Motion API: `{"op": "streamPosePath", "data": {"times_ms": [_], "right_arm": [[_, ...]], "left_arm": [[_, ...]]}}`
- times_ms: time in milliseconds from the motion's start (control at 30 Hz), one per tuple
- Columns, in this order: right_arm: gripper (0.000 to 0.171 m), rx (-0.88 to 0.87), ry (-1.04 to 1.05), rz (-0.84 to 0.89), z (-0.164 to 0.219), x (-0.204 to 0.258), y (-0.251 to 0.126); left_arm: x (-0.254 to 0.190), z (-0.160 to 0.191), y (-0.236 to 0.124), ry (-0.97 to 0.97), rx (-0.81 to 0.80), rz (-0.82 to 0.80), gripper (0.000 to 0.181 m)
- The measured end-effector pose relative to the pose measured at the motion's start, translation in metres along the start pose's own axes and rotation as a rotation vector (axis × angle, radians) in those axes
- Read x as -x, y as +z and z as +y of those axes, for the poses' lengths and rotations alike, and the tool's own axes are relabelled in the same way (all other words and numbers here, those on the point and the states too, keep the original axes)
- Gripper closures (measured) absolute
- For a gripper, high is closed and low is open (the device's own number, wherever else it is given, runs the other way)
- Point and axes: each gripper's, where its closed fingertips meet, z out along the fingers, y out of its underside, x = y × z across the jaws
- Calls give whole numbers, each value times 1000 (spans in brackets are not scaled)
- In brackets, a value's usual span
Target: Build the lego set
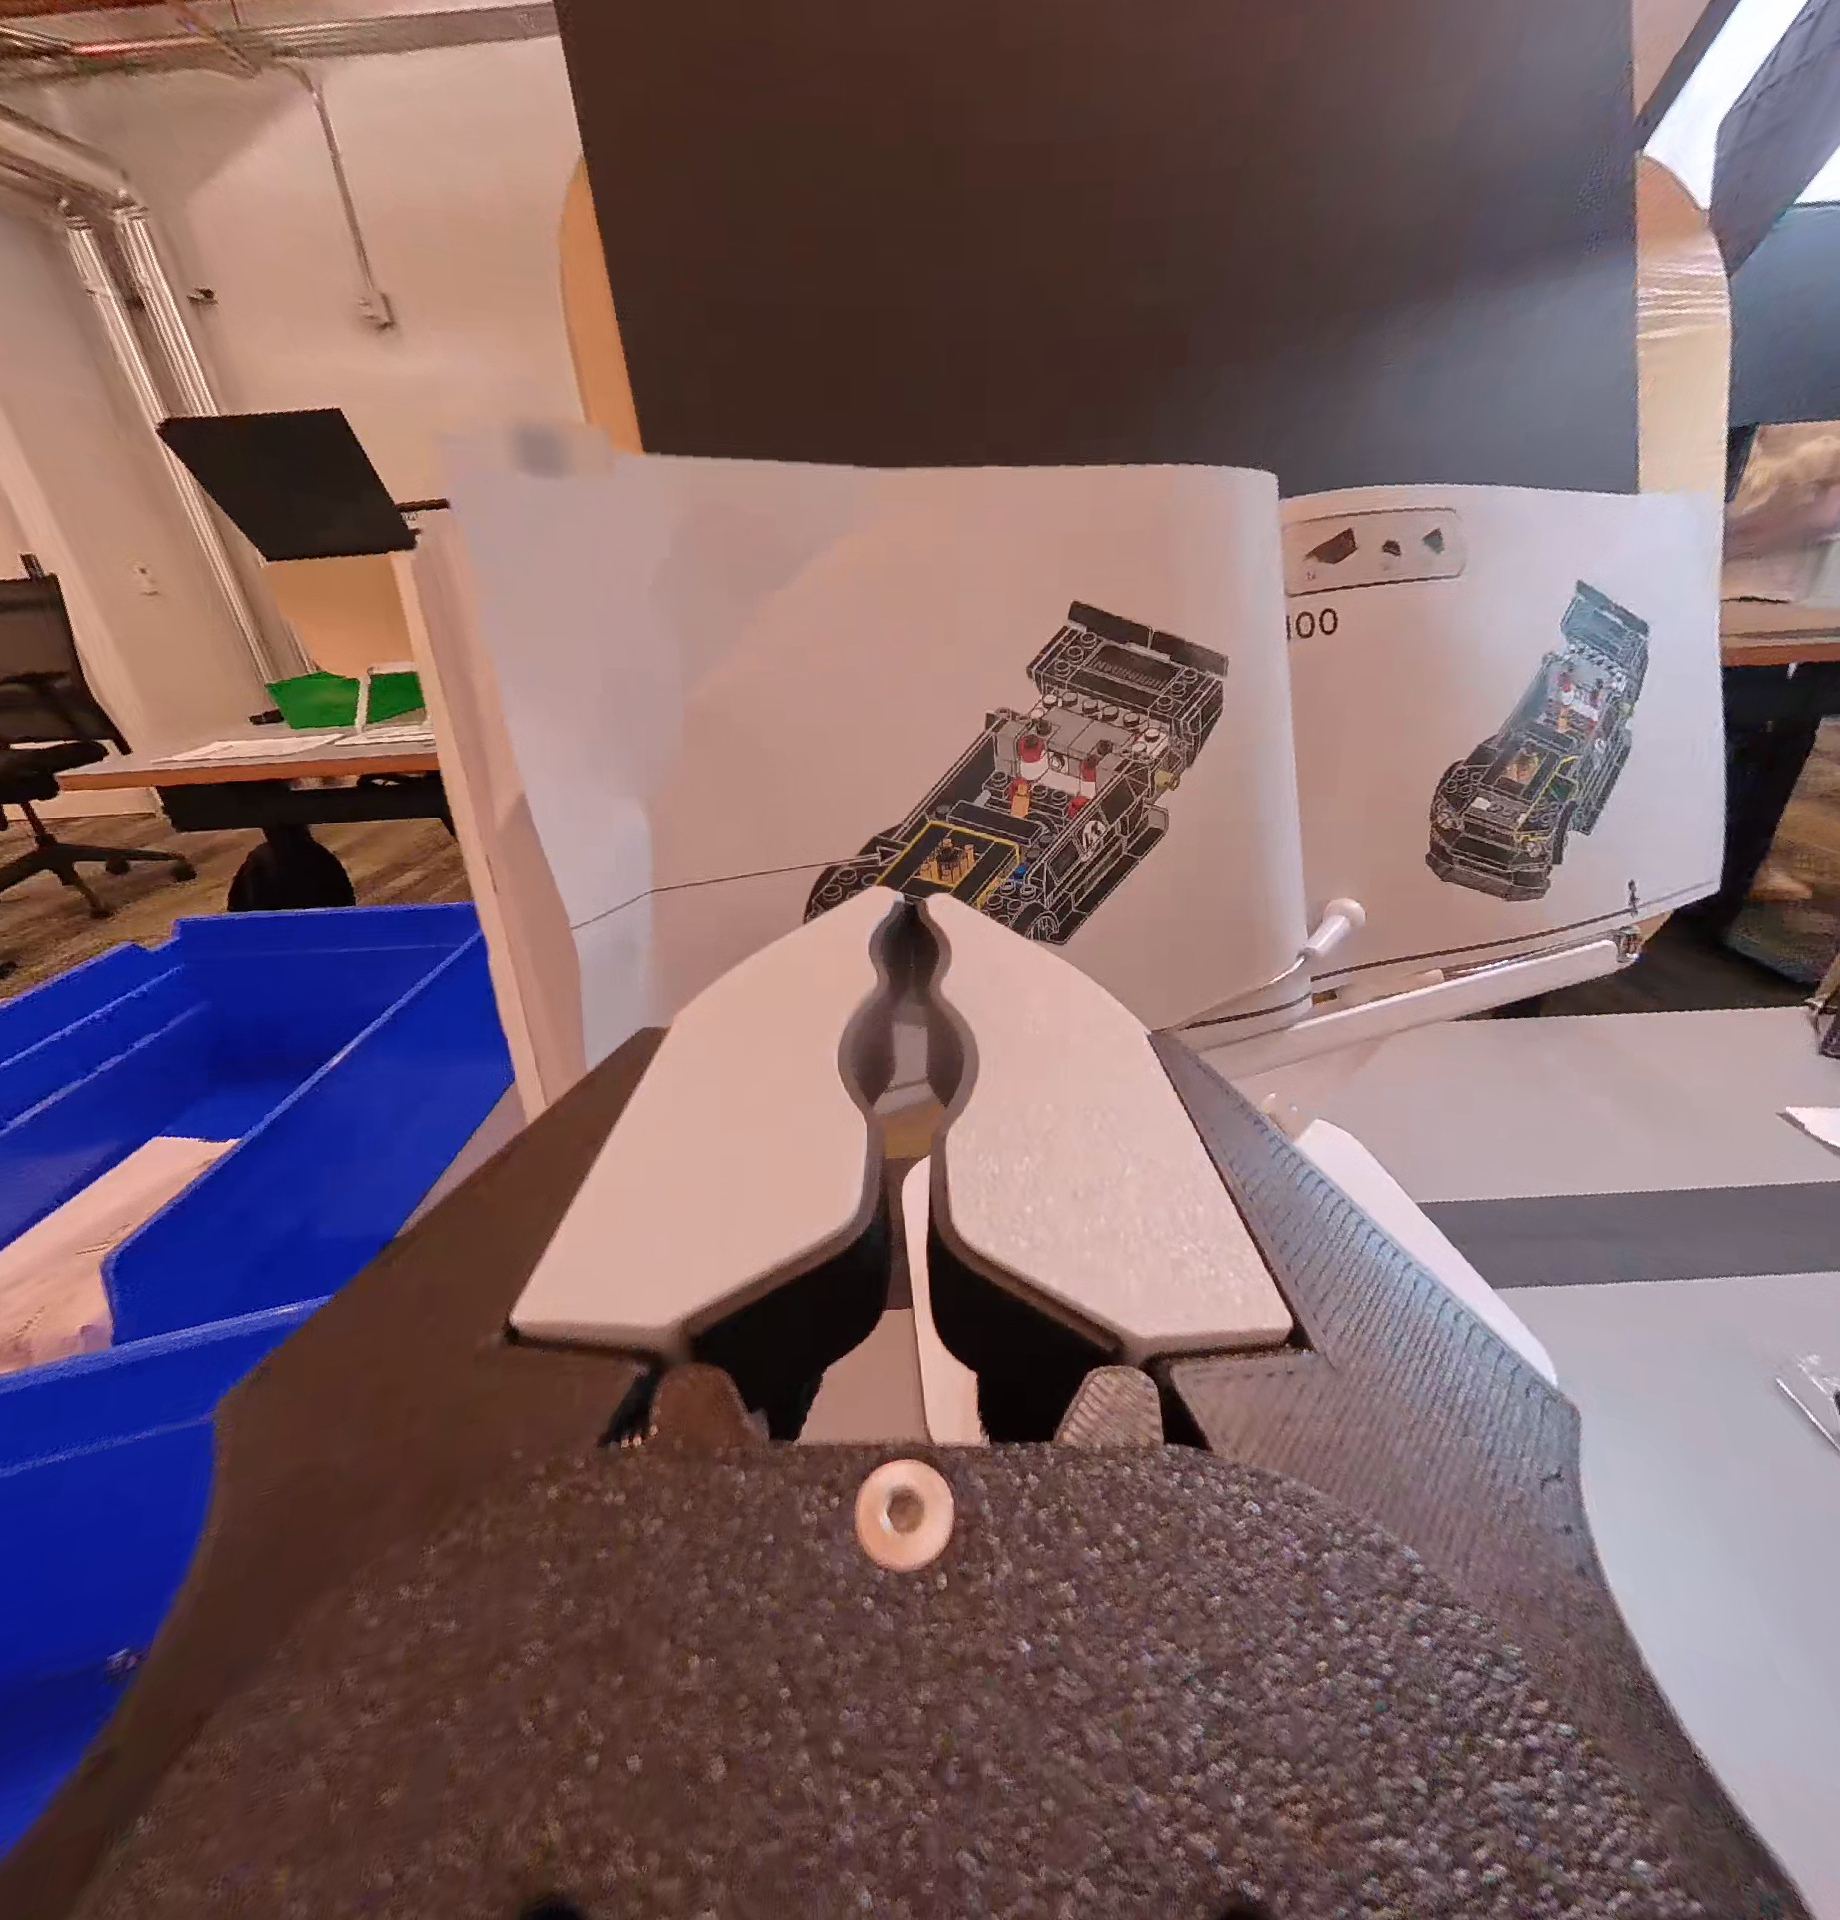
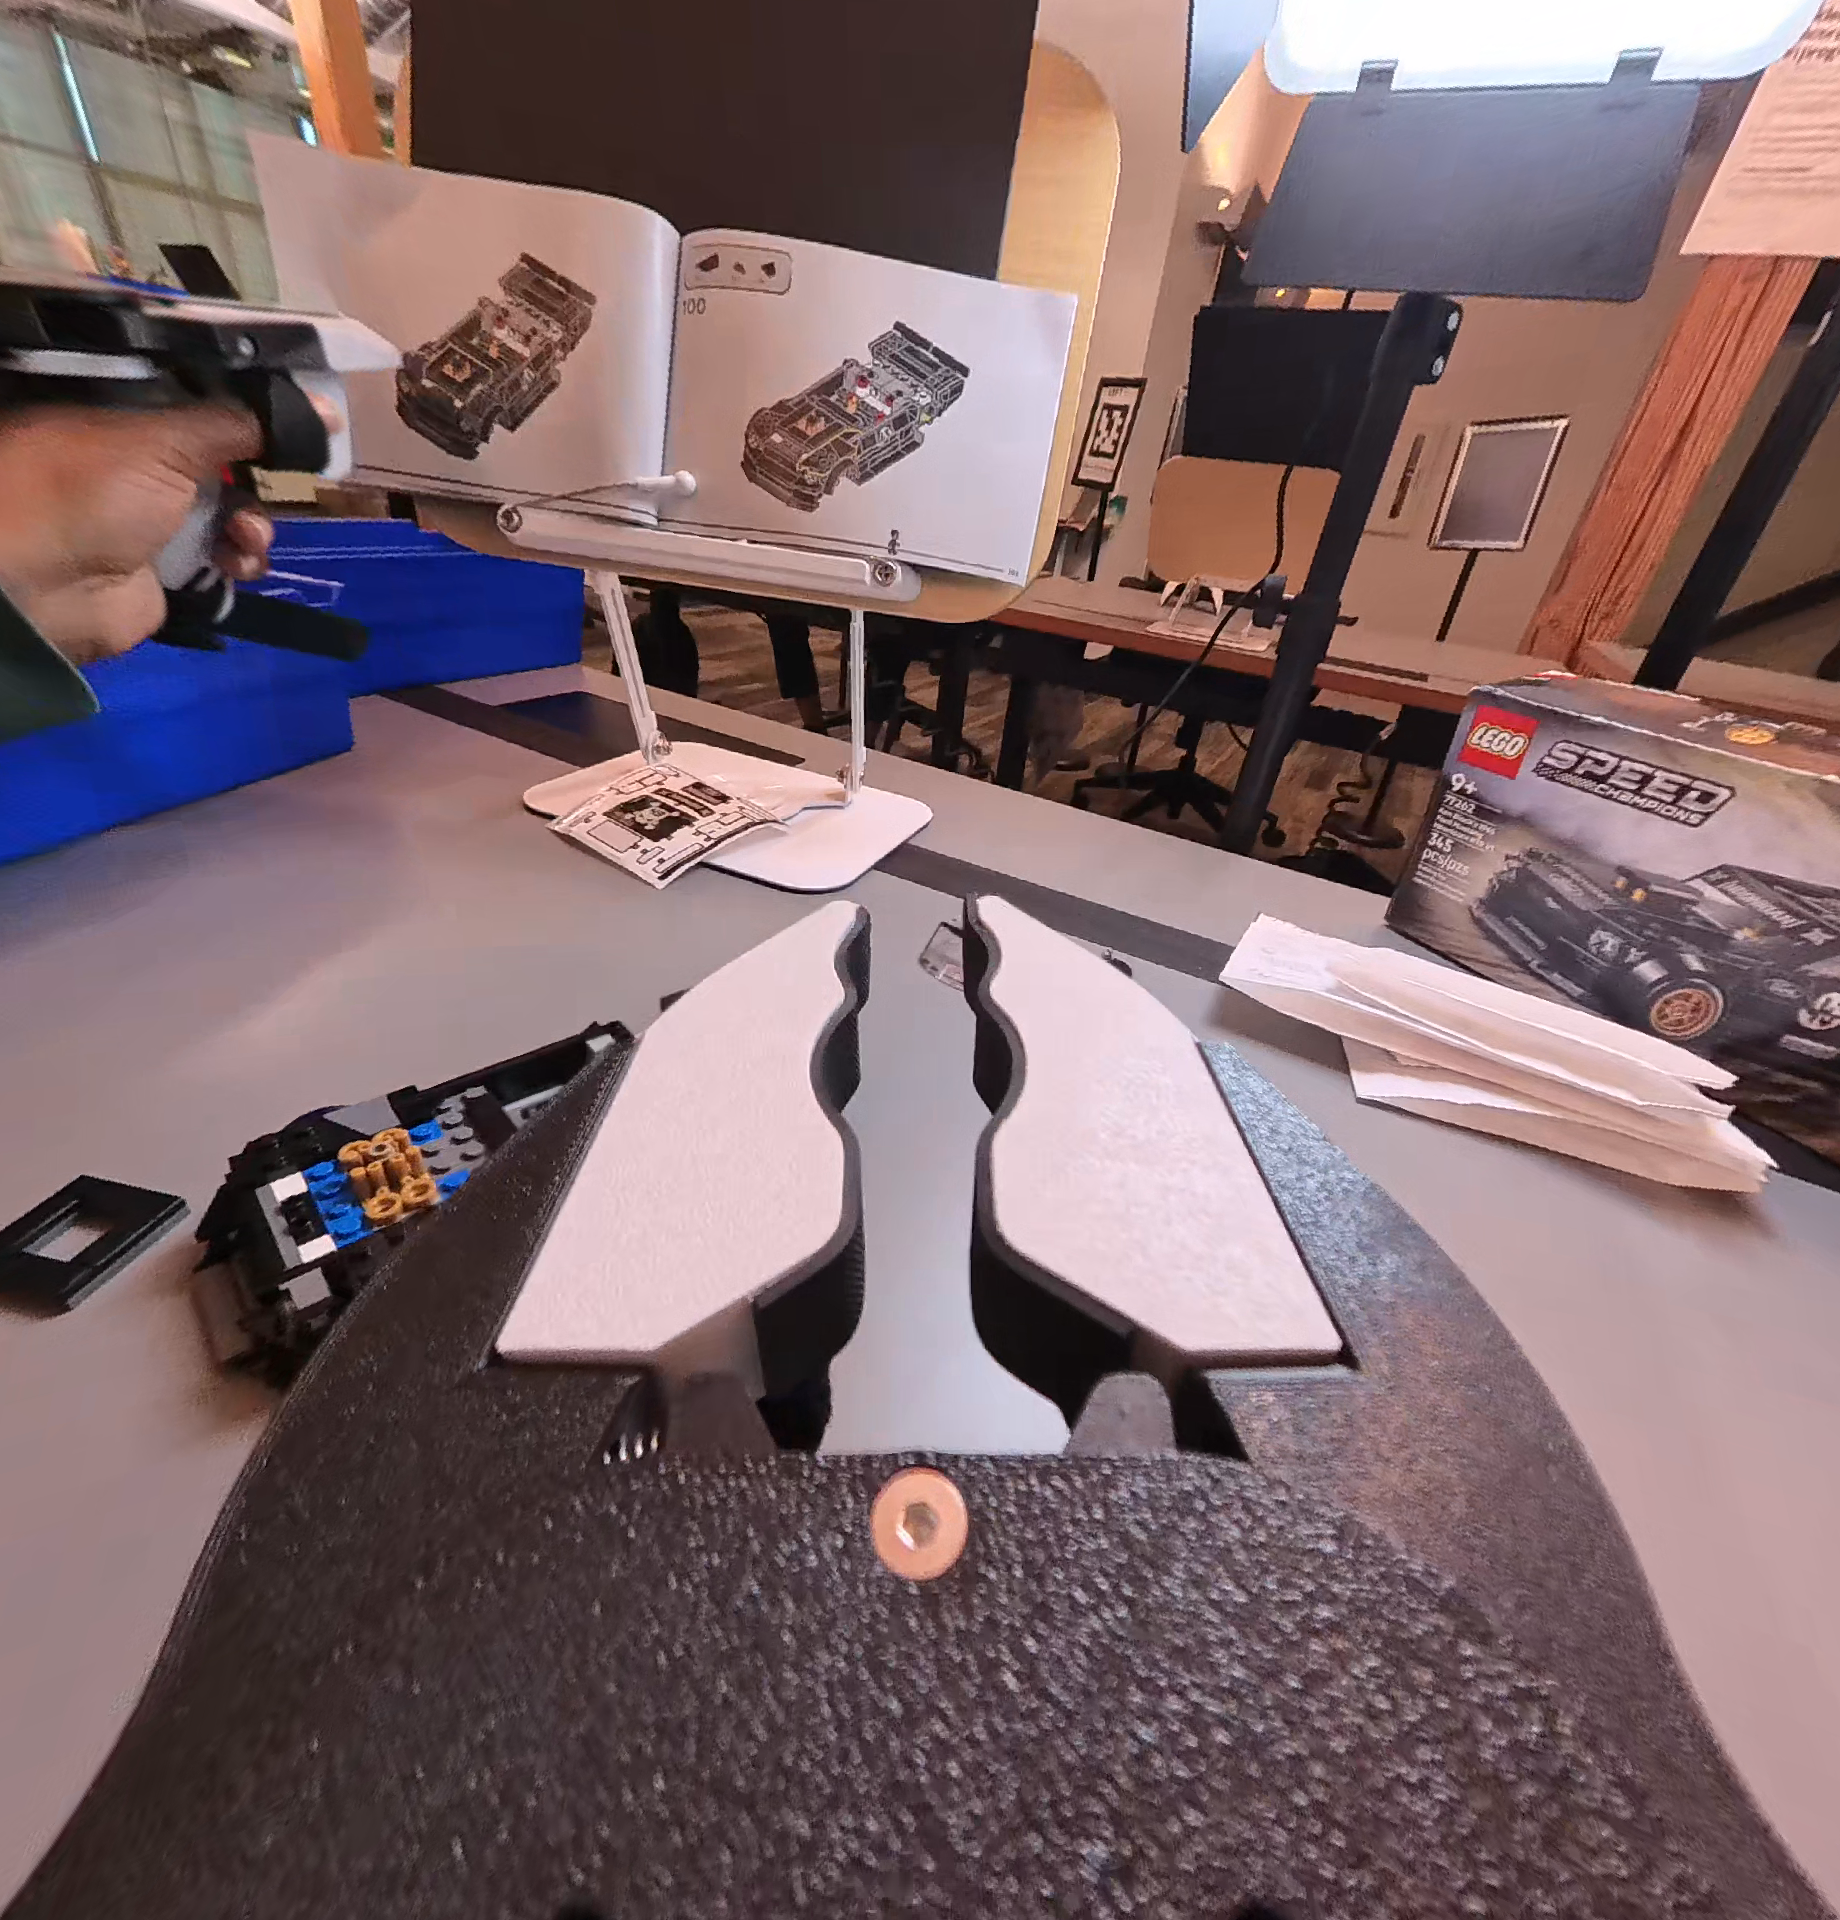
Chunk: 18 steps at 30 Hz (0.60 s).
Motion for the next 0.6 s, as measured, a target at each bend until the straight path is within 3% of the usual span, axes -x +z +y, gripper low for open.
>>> {"op": "streamPosePath", "data": {"times_ms": [467,600], "right_arm": [[153,44,-41,-19,14,1,10],[153,49,-39,-28,14,2,10]], "left_arm": [[-12,14,8,19,27,55,181],[-41,11,-2,47,29,189,181]]}}
